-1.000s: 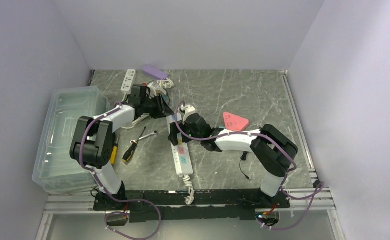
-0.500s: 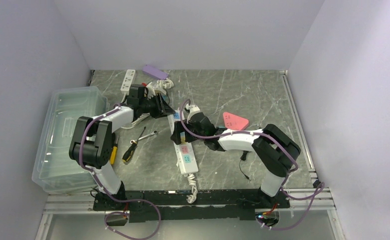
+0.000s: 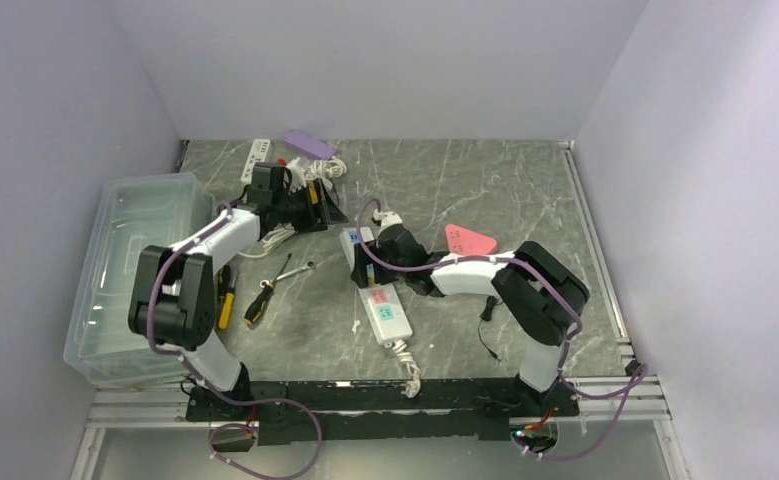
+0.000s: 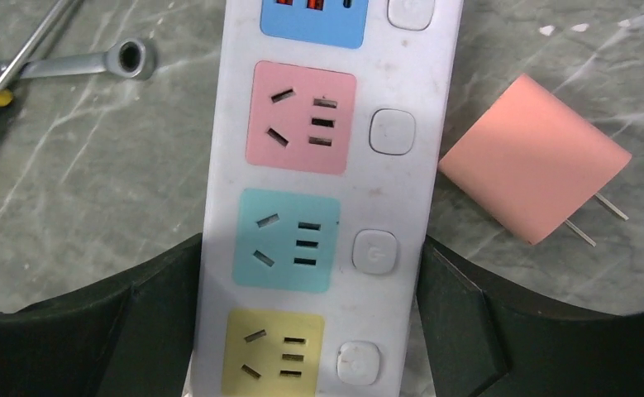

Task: Pull the plug off the socket
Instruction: Place the socket at the center of the board.

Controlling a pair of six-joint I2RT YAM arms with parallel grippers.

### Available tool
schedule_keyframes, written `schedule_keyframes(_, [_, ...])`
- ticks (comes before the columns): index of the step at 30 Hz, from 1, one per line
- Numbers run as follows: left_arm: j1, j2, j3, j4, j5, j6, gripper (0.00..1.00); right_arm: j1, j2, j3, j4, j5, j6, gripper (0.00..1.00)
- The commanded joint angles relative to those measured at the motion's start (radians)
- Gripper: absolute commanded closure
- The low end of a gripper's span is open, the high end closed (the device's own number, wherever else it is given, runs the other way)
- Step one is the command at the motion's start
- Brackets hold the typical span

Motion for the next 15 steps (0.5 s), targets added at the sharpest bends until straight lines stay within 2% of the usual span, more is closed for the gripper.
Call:
schedule_keyframes(1, [-0.002,-0.135,0.074,-0.086,-0.126,0.122,0.20,-0.009,0.039,0.053,-0.133,0.106,-0.015,0.36])
schedule_keyframes(8, [-0.001,-0.237,0.091,-0.152,-0.288,0.250,0.10,-0.052,0.004,0.046,-0.198,0.262,-0.013,0.37])
schedule_keyframes(12, [0.007,-0.186,0.159,-0.269,-0.390,0.323,0.06,-0.096,-0.026,0.031,-0.216,0.318,-0.027,0.37])
schedule_keyframes(15, [0.038,-0.104,0.217,-0.344,-0.409,0.350,0.06,-0.141,-0.055,0.006,-0.216,0.317,-0.028,0.36])
